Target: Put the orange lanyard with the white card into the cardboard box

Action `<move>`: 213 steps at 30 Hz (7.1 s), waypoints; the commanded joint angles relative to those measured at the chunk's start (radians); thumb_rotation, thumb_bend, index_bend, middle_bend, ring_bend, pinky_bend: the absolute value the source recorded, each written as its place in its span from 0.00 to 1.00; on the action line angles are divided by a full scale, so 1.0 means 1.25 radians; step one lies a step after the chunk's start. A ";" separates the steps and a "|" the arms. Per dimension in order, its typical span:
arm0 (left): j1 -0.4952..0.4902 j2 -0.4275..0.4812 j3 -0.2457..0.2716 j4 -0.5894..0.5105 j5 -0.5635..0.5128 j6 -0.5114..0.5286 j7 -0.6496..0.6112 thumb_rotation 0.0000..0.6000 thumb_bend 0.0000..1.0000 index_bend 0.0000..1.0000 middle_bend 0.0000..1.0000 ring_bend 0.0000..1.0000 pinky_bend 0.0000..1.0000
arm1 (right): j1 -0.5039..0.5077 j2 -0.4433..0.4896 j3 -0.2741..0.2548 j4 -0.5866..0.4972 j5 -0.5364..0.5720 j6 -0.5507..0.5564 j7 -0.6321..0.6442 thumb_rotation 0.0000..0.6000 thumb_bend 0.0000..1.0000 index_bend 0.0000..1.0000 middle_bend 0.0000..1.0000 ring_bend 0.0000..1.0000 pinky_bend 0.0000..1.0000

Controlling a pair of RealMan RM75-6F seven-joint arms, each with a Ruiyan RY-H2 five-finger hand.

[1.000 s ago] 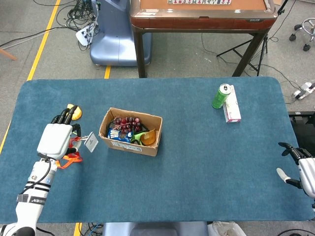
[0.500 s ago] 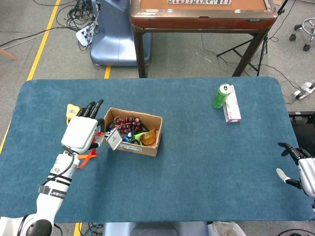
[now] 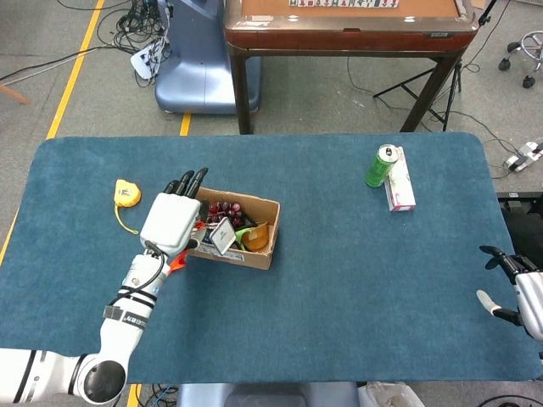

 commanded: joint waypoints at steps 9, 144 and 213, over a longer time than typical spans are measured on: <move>-0.047 -0.055 0.010 0.071 -0.028 -0.011 -0.004 1.00 0.37 0.64 0.00 0.01 0.17 | 0.002 -0.001 -0.002 0.000 -0.002 -0.003 -0.003 1.00 0.24 0.24 0.42 0.35 0.66; 0.354 -0.183 0.225 0.437 0.216 -0.181 -0.296 1.00 0.23 0.37 0.00 0.01 0.18 | 0.000 -0.005 -0.001 -0.006 0.007 -0.003 -0.023 1.00 0.24 0.24 0.42 0.35 0.66; 0.374 -0.189 0.275 0.534 0.360 -0.211 -0.243 1.00 0.23 0.55 0.00 0.00 0.18 | 0.002 -0.007 -0.001 -0.006 0.009 -0.007 -0.028 1.00 0.24 0.24 0.42 0.35 0.66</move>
